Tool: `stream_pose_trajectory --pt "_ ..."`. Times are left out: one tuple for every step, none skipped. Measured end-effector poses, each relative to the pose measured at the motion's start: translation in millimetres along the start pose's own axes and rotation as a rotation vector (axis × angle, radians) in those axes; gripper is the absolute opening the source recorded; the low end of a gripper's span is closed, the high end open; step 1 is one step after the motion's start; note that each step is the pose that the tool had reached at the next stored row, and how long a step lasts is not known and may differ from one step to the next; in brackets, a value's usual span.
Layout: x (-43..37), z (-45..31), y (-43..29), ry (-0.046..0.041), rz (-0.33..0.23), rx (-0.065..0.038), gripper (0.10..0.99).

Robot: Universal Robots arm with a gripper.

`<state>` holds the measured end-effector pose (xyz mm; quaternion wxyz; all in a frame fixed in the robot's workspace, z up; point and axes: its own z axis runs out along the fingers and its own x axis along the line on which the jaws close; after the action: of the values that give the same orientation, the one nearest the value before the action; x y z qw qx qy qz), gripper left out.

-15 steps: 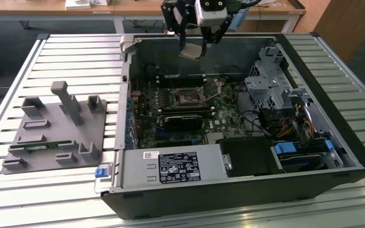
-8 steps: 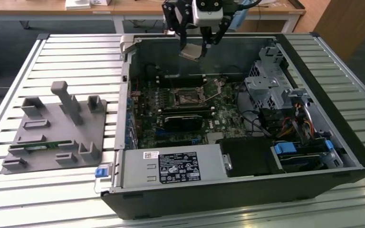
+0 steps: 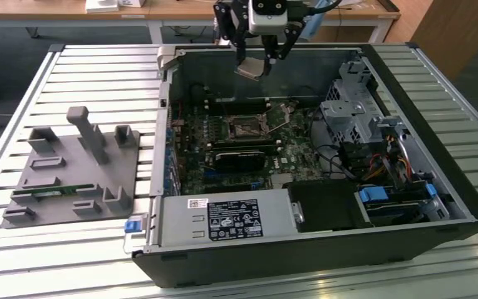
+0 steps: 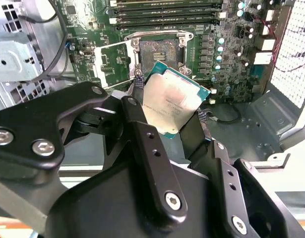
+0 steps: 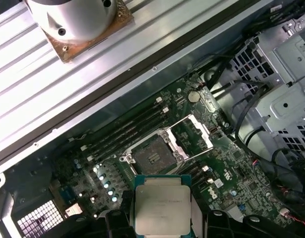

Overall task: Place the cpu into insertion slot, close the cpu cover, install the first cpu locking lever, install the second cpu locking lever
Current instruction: 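Place the cpu into insertion slot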

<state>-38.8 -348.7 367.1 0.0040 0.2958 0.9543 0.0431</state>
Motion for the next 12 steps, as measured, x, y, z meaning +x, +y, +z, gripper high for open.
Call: stream_pose_trajectory --pt "0.0 0.1 0.0 -0.0009 0.01 0.0 0.537" --pt "0.0 0.2 0.0 -0.0017 0.02 0.0 0.537" --pt "0.0 0.3 0.0 -0.0025 0.029 -0.001 0.537" --pt "0.0 0.4 0.0 -0.0033 0.038 -0.001 0.537" --pt "0.0 0.5 -0.1 -0.0042 0.048 -0.001 0.537" --pt "0.0 0.6 0.0 -0.0051 0.059 -0.001 0.537" --pt "0.0 0.7 0.0 -0.006 0.07 -0.001 0.537" --pt "0.0 0.8 0.0 -0.0069 0.081 -0.001 0.537" --pt "0.0 1.0 -0.1 -0.0079 0.092 -0.002 0.537" --pt "0.0 1.1 -0.1 -0.0089 0.103 -0.002 0.537" --pt "0.0 1.2 -0.1 -0.0098 0.114 -0.002 0.537" --pt "0.0 1.3 -0.1 -0.0108 0.125 -0.002 0.537"
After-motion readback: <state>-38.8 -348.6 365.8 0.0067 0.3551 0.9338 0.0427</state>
